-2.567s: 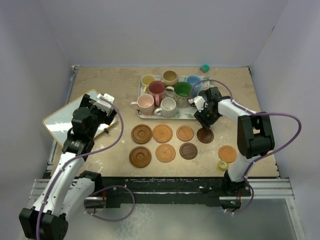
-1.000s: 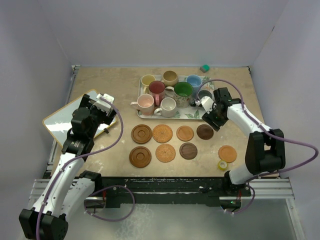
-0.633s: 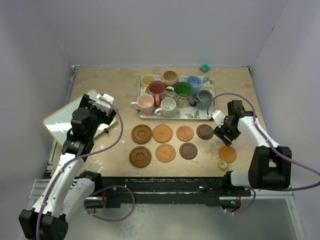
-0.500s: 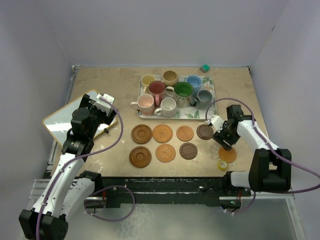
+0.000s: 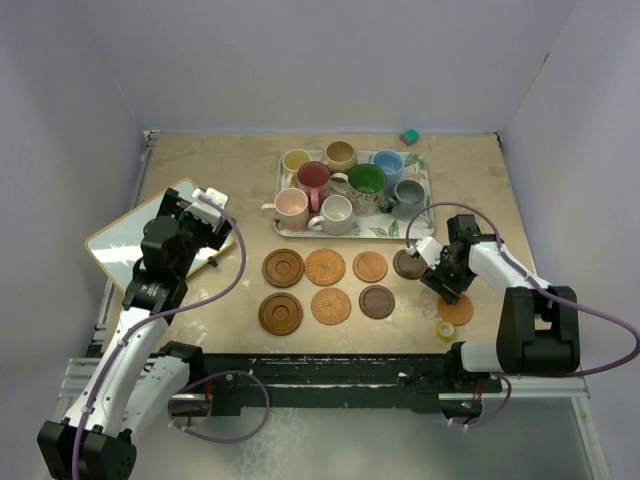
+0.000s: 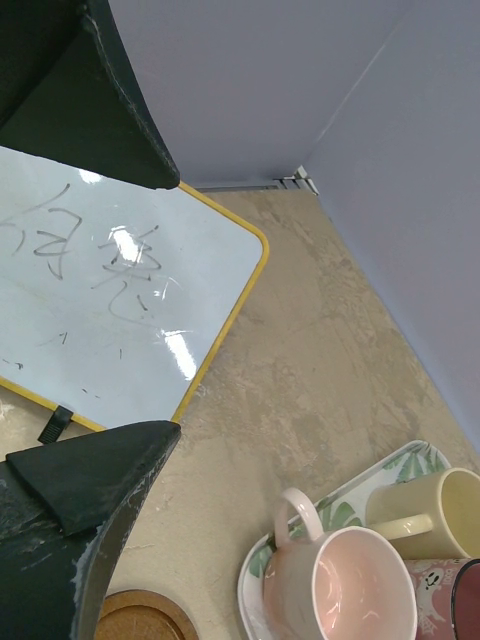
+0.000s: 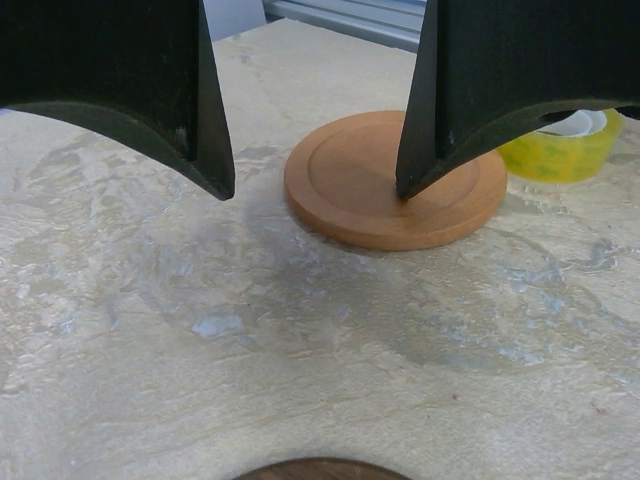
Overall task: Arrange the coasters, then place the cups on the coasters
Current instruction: Move the coaster to the center of the board.
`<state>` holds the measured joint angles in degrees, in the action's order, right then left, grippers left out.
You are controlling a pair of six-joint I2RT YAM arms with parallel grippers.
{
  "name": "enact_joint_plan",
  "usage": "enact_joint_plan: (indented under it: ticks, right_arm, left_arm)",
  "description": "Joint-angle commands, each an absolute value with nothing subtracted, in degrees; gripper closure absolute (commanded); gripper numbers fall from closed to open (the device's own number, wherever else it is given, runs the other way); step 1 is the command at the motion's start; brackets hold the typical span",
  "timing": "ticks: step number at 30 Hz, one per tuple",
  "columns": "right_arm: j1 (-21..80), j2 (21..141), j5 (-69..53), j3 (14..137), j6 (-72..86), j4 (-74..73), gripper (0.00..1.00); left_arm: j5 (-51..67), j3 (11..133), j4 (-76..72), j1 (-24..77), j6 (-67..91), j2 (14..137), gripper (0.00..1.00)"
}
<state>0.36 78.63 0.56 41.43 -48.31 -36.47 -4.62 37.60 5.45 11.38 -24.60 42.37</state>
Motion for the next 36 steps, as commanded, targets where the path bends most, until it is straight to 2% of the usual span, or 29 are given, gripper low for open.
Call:
enact_joint_plan:
  ticks: [1, 18, 36]
  right_arm:
    - [2.1, 79.6, -0.3, 40.6, -48.8, -34.9, 0.32]
    - [9.0, 77.6, -8.6, 41.6, -45.4, -36.0, 0.34]
    - [20.1, 80.7, -7.3, 44.0, -37.2, -30.1, 0.37]
  left_arm:
    - [-4.4, 38.1, 3.5, 11.0, -24.4, 42.0, 0.05]
    - [-4.4, 38.1, 3.6, 11.0, -24.5, 42.1, 0.05]
    - [-4.6, 38.2, 3.6, 11.0, -24.6, 42.1, 0.05]
